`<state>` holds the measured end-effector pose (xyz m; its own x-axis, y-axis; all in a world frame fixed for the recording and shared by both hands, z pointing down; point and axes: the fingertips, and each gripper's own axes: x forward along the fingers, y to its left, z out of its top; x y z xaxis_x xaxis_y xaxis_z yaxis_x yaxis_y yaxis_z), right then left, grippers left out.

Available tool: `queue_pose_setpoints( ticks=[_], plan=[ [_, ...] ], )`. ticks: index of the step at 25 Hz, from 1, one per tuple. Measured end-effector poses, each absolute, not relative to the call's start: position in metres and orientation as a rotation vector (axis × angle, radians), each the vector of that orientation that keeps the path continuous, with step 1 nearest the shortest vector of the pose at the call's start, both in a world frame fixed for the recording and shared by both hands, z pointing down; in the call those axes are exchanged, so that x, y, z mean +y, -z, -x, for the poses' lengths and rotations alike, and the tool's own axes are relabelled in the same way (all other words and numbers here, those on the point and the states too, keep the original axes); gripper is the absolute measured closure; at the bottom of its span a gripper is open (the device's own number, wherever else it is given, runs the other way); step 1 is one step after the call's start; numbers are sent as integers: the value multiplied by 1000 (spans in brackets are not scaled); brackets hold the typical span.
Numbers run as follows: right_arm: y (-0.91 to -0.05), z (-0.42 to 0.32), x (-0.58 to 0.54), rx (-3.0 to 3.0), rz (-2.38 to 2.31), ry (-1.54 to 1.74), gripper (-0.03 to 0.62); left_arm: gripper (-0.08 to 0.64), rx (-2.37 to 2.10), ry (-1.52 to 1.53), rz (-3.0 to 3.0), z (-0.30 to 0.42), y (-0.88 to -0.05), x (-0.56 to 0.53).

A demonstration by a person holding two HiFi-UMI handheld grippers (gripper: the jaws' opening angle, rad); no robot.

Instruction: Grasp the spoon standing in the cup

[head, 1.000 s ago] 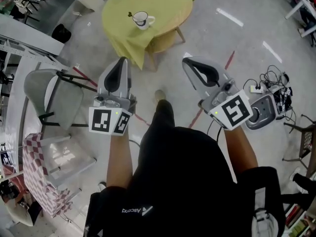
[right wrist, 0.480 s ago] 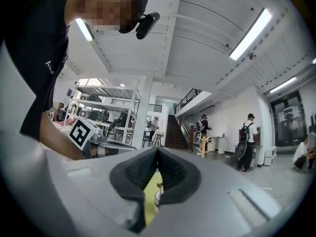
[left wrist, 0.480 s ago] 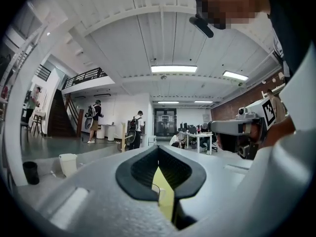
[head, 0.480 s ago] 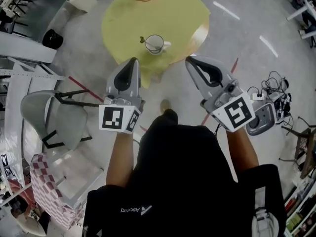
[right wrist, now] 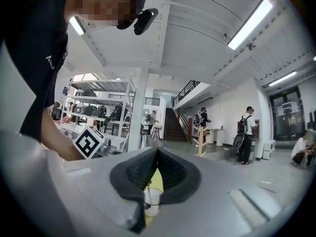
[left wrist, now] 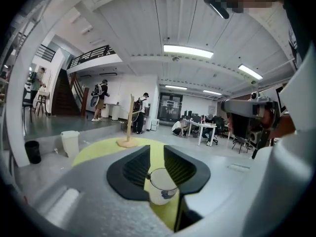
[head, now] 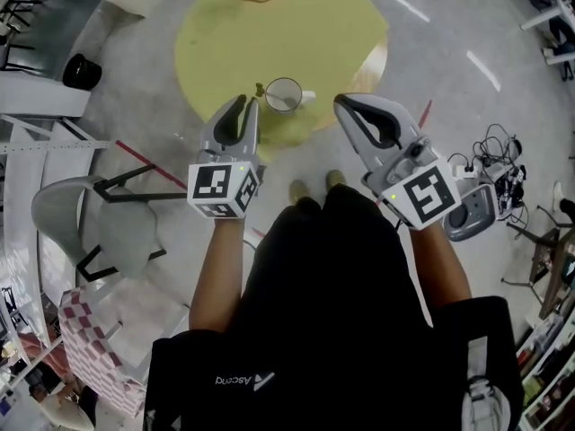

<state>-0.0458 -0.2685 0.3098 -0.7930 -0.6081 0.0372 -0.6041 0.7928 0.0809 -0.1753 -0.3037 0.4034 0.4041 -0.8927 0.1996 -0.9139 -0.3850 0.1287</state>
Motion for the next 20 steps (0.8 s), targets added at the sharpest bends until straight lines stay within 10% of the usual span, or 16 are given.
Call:
queue_pose_setpoints(
  ticks=[9, 20],
  plan=[
    [-321, 35, -311, -2941, -902, 66, 589, 342, -1500, -272, -2233, 167, -479, -353],
    [-324, 10, -336, -2949, -881, 52, 589, 475, -1440, -386, -2126, 152, -510, -373]
  ],
)
